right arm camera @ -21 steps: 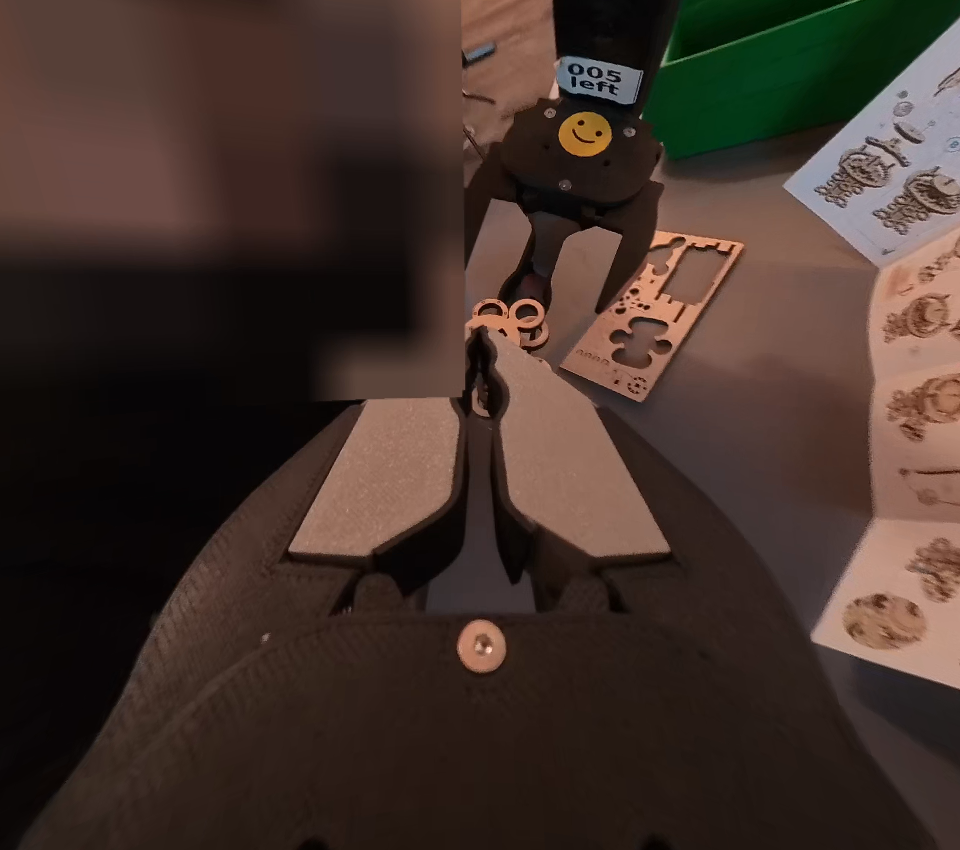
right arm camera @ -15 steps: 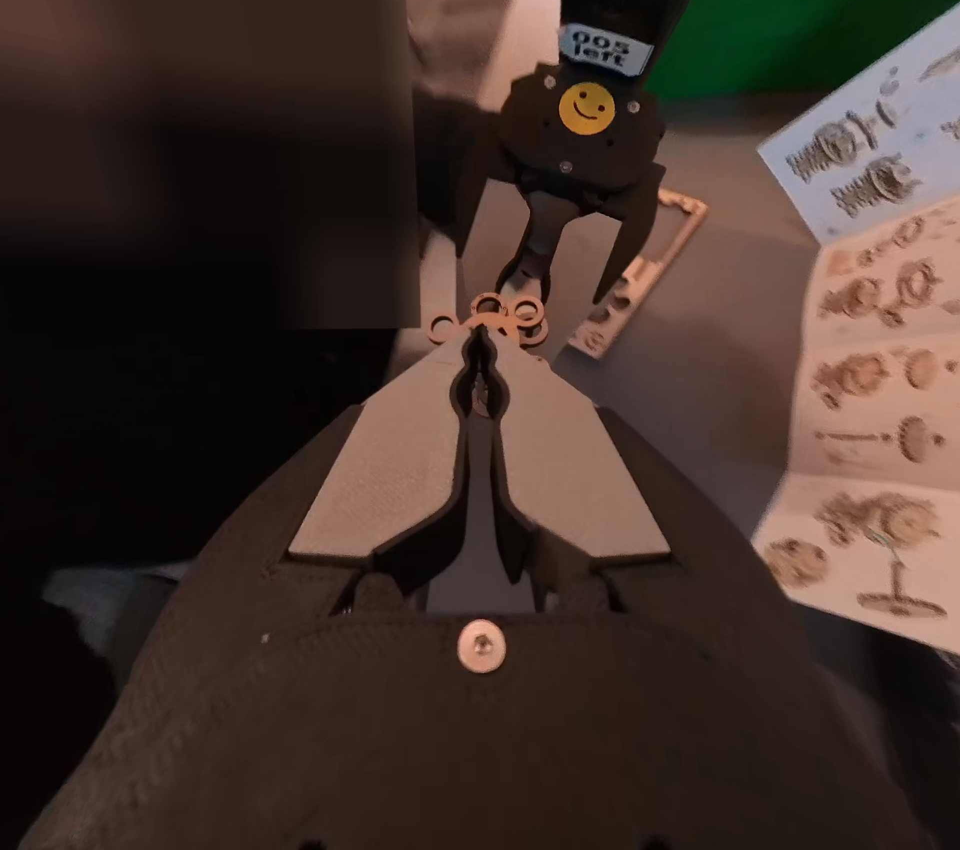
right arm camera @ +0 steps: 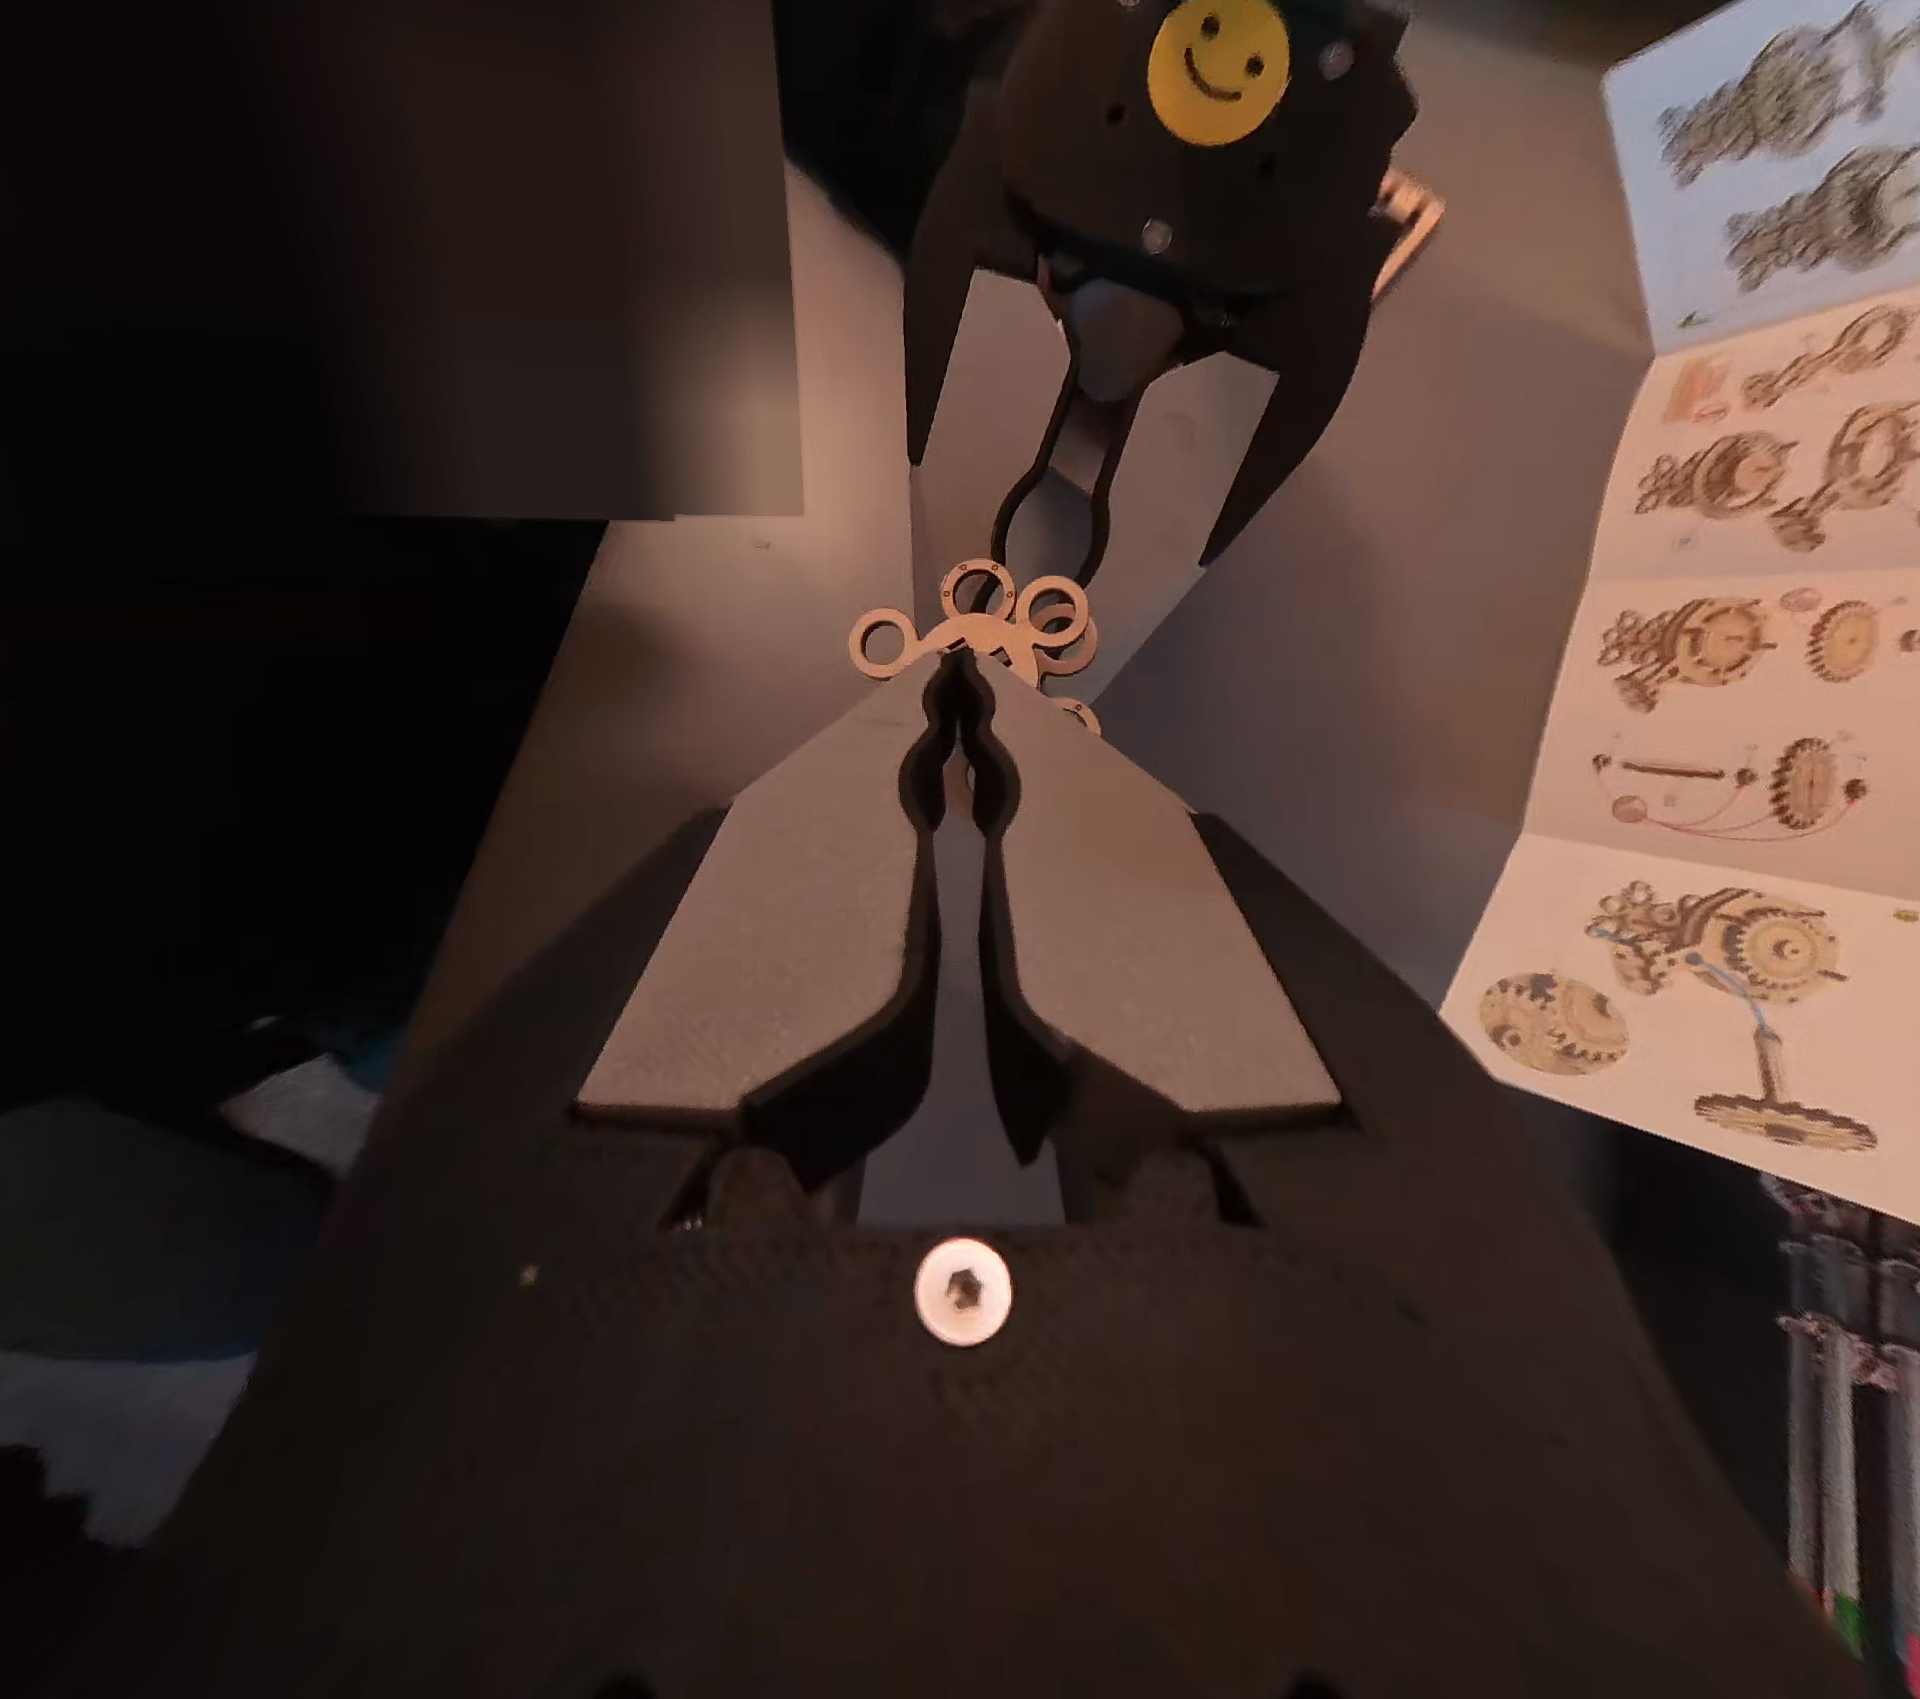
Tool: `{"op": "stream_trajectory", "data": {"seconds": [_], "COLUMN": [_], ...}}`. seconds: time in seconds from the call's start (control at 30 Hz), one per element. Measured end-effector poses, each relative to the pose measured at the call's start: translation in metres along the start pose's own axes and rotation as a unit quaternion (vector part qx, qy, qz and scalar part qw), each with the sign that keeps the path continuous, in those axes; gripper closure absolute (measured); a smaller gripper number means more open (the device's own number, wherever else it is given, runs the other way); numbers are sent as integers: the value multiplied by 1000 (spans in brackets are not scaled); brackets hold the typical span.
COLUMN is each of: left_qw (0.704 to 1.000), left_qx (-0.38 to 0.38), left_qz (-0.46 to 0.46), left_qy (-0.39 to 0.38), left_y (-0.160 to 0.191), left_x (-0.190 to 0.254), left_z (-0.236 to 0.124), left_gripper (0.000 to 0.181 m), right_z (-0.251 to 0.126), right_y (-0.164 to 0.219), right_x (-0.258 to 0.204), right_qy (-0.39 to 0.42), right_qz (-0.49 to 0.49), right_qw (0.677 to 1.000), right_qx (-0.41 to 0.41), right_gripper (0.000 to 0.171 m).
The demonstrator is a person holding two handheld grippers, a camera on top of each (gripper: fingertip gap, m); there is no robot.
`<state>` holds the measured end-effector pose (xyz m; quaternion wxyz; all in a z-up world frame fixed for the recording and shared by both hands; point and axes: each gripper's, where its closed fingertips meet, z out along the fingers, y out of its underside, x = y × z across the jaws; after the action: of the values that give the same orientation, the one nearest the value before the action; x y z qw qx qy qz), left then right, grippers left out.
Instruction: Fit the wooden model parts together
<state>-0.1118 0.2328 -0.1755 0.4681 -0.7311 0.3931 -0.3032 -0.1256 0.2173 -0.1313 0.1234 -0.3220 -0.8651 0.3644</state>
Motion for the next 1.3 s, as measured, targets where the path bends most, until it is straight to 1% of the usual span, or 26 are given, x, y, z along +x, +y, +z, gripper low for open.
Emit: {"op": "stream_trajectory", "data": {"seconds": [0.1,0.2,0.4,0.63,0.73,0.93,0.97,1.07,1.13,1.23,1.3], "left_qw": [1000,999,999,999,999,999,999,999,999,998,998], "left_qx": [-5,-32,-54,-53,-43,-13,-10,1,11,18,22], "left_qz": [-5,4,0,4,17,31,33,31,33,40,44], "left_qy": [-5,-5,-9,-6,4,33,34,33,35,41,44], "left_y": [1,8,14,14,11,4,3,0,-2,-4,-5], "left_x": [-3,-1,-3,-2,3,13,14,13,13,16,18], "left_z": [2,6,8,10,10,5,5,4,2,2,2], "left_gripper": [170,170,170,170,169,169,169,169,169,169,169], "right_z": [0,4,7,7,6,-5,-8,-14,-18,-22,-22], "right_y": [3,10,16,16,11,-2,-5,-11,-11,-4,-2], "right_x": [2,-1,1,0,-6,-4,-5,-8,-4,-2,0], "right_qy": [11,5,24,24,-2,1,-2,-22,-13,-12,-11], "right_qz": [-14,-28,-63,-64,-37,-36,-32,-15,-11,3,8], "right_qw": [1000,999,997,997,999,998,998,996,995,995,995], "right_qx": [5,-15,-45,-32,-8,45,60,86,96,98,100], "right_gripper": [171,171,171,171,171,171,169,168,162,141,139]}}
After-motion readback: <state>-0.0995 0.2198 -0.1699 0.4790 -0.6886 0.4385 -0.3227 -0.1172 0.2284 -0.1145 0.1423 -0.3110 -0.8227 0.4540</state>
